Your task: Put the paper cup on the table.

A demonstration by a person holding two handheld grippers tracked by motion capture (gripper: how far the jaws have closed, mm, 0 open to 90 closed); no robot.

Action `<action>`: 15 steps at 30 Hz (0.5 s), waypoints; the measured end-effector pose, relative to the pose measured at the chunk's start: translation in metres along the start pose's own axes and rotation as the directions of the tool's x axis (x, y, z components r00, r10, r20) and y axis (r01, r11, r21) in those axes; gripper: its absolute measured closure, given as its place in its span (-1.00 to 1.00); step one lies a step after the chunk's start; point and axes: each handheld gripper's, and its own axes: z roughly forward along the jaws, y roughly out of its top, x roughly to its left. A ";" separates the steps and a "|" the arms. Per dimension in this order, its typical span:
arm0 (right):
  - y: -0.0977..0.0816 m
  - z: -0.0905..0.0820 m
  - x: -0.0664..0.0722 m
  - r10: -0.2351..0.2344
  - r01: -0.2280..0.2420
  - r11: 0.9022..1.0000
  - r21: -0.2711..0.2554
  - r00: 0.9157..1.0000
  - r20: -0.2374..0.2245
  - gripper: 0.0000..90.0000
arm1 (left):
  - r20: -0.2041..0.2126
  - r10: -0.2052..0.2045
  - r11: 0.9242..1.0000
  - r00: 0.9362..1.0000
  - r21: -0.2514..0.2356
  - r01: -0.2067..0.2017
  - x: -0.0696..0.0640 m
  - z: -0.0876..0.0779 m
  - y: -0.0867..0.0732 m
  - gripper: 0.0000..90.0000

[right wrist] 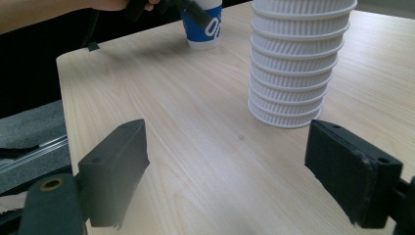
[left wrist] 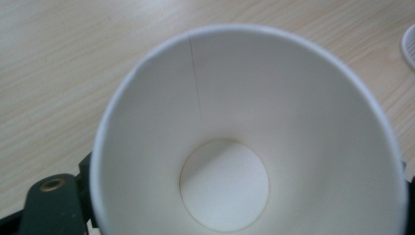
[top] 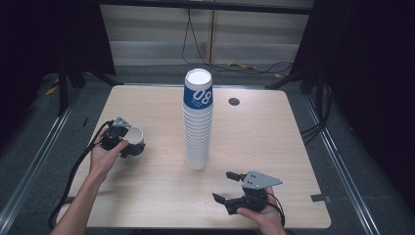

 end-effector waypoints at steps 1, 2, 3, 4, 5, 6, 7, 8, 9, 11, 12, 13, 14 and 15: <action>0.000 0.000 0.000 0.000 0.000 1.000 0.000 1.000 0.000 -0.65 | 0.000 -0.001 1.000 1.000 -0.007 0.001 0.000 0.001 -0.001 -0.64; 0.000 0.000 0.000 0.000 0.000 1.000 0.001 1.000 0.002 -0.65 | -0.003 -0.009 1.000 1.000 -0.012 0.009 -0.001 0.001 -0.002 -0.64; 0.000 0.000 0.001 -0.002 0.002 1.000 0.001 1.000 0.002 -0.65 | -0.001 -0.018 1.000 1.000 -0.008 0.018 -0.001 0.000 -0.003 -0.64; 0.000 0.000 0.001 -0.001 0.001 1.000 0.001 1.000 0.001 -0.65 | 0.012 -0.031 1.000 0.999 -0.007 0.031 0.000 0.000 -0.004 -0.65; 0.000 0.000 0.000 -0.001 0.001 1.000 0.001 1.000 -0.001 -0.65 | 0.019 -0.043 0.999 0.999 -0.012 0.043 -0.001 0.000 -0.005 -0.64; 0.000 0.000 0.000 -0.001 0.001 1.000 0.002 1.000 -0.001 -0.65 | 0.009 -0.041 0.999 0.999 -0.016 0.041 -0.001 -0.001 -0.006 -0.63; 0.000 0.000 0.000 -0.001 0.001 1.000 0.002 1.000 -0.001 -0.65 | 0.003 -0.045 0.999 0.999 -0.019 0.045 -0.001 -0.001 -0.007 -0.65; 0.000 0.000 0.000 -0.001 0.001 1.000 0.000 1.000 -0.001 -0.65 | 0.006 -0.045 0.999 0.999 -0.013 0.045 0.000 -0.001 -0.008 -0.64; 0.000 0.000 0.000 -0.001 0.001 1.000 0.000 1.000 0.000 -0.65 | 0.011 -0.042 0.999 0.999 -0.003 0.042 0.001 -0.002 -0.009 -0.64; 0.000 0.000 0.000 0.000 0.000 1.000 0.001 1.000 0.000 -0.65 | 0.008 -0.054 0.998 0.999 -0.017 0.054 0.001 -0.003 -0.012 -0.65; 0.001 0.000 0.000 -0.001 0.001 1.000 0.001 1.000 0.001 -0.65 | 0.011 -0.051 0.999 0.999 -0.011 0.051 0.002 -0.004 -0.013 -0.65; 0.001 -0.001 0.000 -0.001 0.001 1.000 0.000 1.000 0.000 -0.65 | 0.014 -0.049 0.999 0.999 -0.007 0.049 0.002 -0.005 -0.015 -0.64; 0.001 0.000 0.000 -0.002 0.002 1.000 -0.002 1.000 0.002 -0.65 | 0.011 -0.054 0.998 0.998 -0.014 0.054 0.001 -0.005 -0.017 -0.64; 0.001 -0.001 -0.001 -0.002 0.002 1.000 -0.001 1.000 0.002 -0.65 | 0.014 -0.048 0.999 0.999 -0.006 0.048 0.001 -0.005 -0.018 -0.64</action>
